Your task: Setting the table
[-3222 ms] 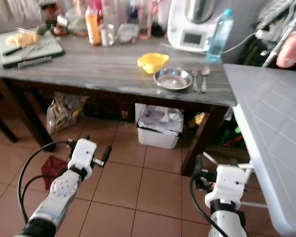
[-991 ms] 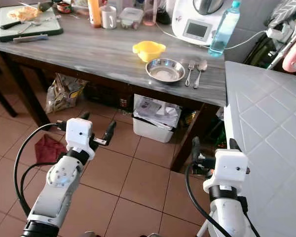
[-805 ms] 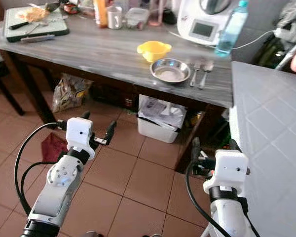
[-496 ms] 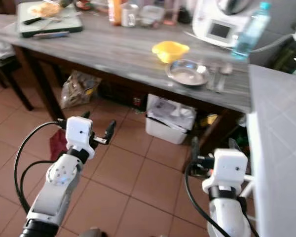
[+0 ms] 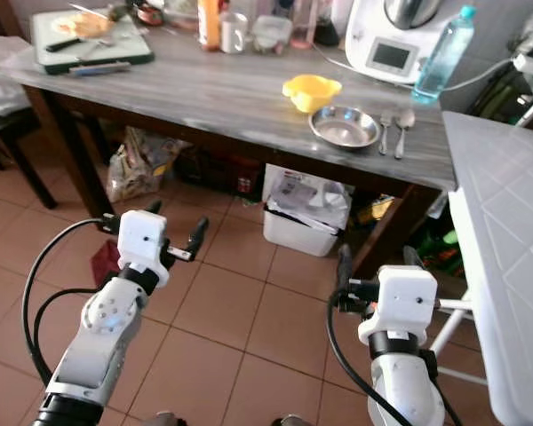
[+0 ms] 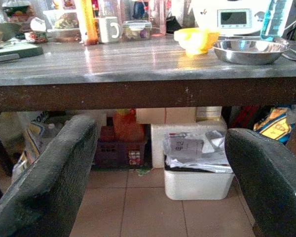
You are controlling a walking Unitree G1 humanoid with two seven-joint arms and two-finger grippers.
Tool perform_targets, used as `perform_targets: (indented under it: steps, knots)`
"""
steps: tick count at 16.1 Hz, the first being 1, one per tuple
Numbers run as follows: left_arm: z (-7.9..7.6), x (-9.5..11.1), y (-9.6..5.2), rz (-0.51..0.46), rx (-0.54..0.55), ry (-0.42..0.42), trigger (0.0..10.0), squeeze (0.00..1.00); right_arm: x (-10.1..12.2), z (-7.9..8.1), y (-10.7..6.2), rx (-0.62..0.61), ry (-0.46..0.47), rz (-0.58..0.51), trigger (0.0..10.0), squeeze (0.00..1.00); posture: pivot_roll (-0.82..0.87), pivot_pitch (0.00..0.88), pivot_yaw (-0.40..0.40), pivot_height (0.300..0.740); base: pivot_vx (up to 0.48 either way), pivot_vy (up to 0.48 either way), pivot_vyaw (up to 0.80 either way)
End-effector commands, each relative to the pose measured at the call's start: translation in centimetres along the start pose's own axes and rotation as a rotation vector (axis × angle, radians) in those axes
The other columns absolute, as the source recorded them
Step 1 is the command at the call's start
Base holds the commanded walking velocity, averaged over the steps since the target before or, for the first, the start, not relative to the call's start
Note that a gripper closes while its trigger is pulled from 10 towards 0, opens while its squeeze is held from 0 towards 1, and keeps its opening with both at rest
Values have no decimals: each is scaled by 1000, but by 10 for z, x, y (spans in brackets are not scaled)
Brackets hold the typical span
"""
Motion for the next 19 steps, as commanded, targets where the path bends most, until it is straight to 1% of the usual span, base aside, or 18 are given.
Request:
perform_targets:
  steps: [1, 6, 9, 15, 17, 19]
  knots:
    - [-11, 3, 2, -8, -36, 7, 10000, 0, 0, -6, -2, -23, -12, 3, 10000, 0, 82, 140, -80, 714, 0, 0, -800]
    - [-14, 5, 4, -12, -55, 8, 10000, 0, -1, -6, -4, -33, -14, 8, 10000, 0, 81, 145, -72, 714, 0, 0, -800]
    - [-15, 6, 2, -13, -56, 9, 10000, 0, -2, -6, -4, -35, -12, 10, 10000, 0, 84, 152, -68, 714, 0, 0, -702]
    - [-9, 6, 1, -4, -36, 17, 10000, 0, -3, -5, -4, -27, -12, 13, 10000, 0, 95, 163, -72, 714, 0, 0, 0]
    - [-6, 9, 0, -21, -14, 26, 10000, 0, 2, -5, -3, -23, -11, -8, 10000, 0, 94, 166, -76, 714, 0, 0, 0]
    - [-5, 8, -1, -13, -14, 12, 10000, 0, 2, -6, -2, -23, -12, -8, 10000, 0, 97, 164, -79, 714, 0, 0, 0]
Point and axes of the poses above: a point about 5 cm out from each wrist's last joint towards the gripper, its own y axis pointing out of the wrist towards the gripper, its own x axis along the axis of the wrist's last joint, z = x × y, the point moved 3 cm from there along y, pointing out of the wrist towards the gripper, and after that the axes turned 2 degrees about y, right-handed, at the moved point
